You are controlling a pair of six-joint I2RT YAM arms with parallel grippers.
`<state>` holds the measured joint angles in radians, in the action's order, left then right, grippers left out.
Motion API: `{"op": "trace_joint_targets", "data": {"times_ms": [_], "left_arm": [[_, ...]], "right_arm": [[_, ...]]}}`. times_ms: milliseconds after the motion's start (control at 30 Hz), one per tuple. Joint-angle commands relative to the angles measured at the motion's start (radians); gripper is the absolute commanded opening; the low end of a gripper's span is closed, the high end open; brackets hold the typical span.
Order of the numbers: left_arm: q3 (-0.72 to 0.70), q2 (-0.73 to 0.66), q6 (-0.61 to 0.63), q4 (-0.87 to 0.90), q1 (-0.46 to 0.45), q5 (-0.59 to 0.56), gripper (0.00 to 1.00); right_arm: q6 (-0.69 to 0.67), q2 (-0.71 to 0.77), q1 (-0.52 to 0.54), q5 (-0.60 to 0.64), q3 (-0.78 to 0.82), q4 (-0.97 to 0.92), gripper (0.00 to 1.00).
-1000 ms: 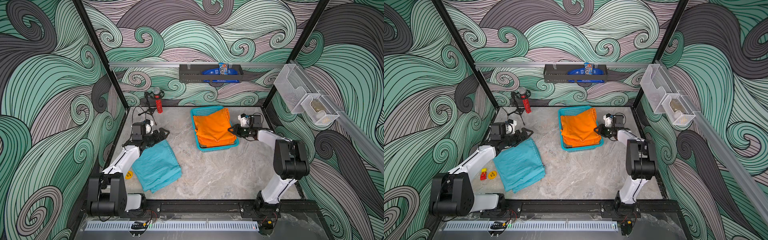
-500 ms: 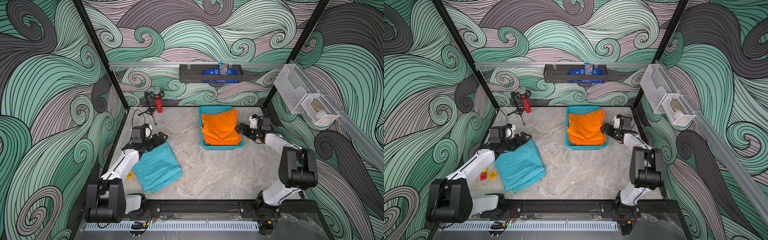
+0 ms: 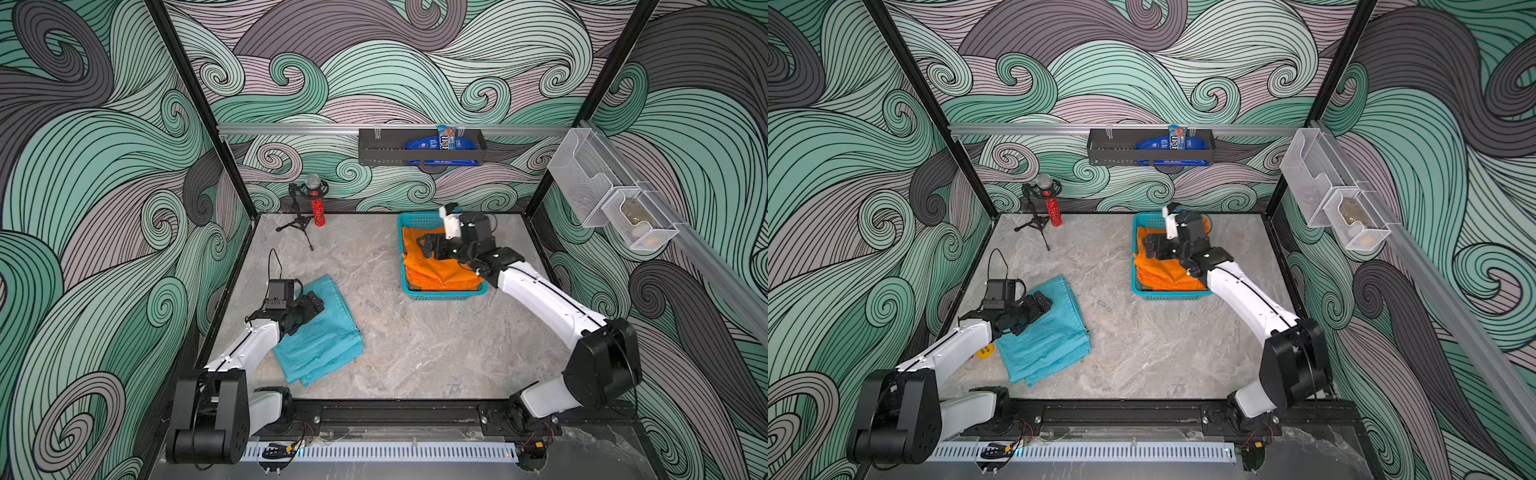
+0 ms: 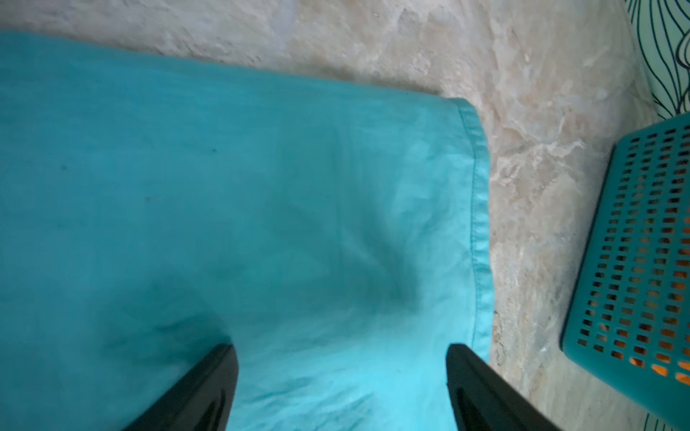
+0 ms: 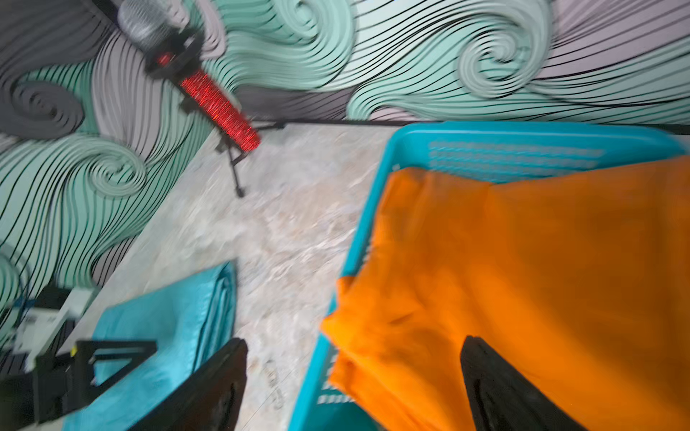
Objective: Put the folded long pants in the basket
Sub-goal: Move the long pant to the center of the board.
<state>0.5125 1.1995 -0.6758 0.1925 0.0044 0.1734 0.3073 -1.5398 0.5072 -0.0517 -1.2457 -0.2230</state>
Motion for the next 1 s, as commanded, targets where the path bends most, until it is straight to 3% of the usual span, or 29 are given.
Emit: {"op": "trace_joint_targets", "data": {"times_ms": [0, 167, 500, 767, 967], "left_arm": [[-0.001, 0.030, -0.075, -0.128, 0.002, -0.030, 0.90], [-0.040, 0.127, -0.146, -0.283, 0.000, 0.043, 0.89], [-0.032, 0.331, -0.257, -0.548, -0.062, 0.136, 0.88], [0.081, 0.426, -0.327, -0.601, -0.105, 0.157, 0.88], [0.254, 0.372, -0.206, -0.439, -0.094, 0.109, 0.90]], "right_arm": [[0.027, -0.058, 0.114, 0.042, -0.014, 0.015, 0.91], [0.071, -0.171, 0.197, -0.055, -0.011, 0.097, 0.91], [0.063, -0.375, 0.211, -0.230, -0.072, 0.123, 0.86], [0.117, -0.483, 0.217, -0.246, -0.126, 0.122, 0.87], [0.224, -0.504, 0.224, -0.190, -0.099, 0.122, 0.91]]}}
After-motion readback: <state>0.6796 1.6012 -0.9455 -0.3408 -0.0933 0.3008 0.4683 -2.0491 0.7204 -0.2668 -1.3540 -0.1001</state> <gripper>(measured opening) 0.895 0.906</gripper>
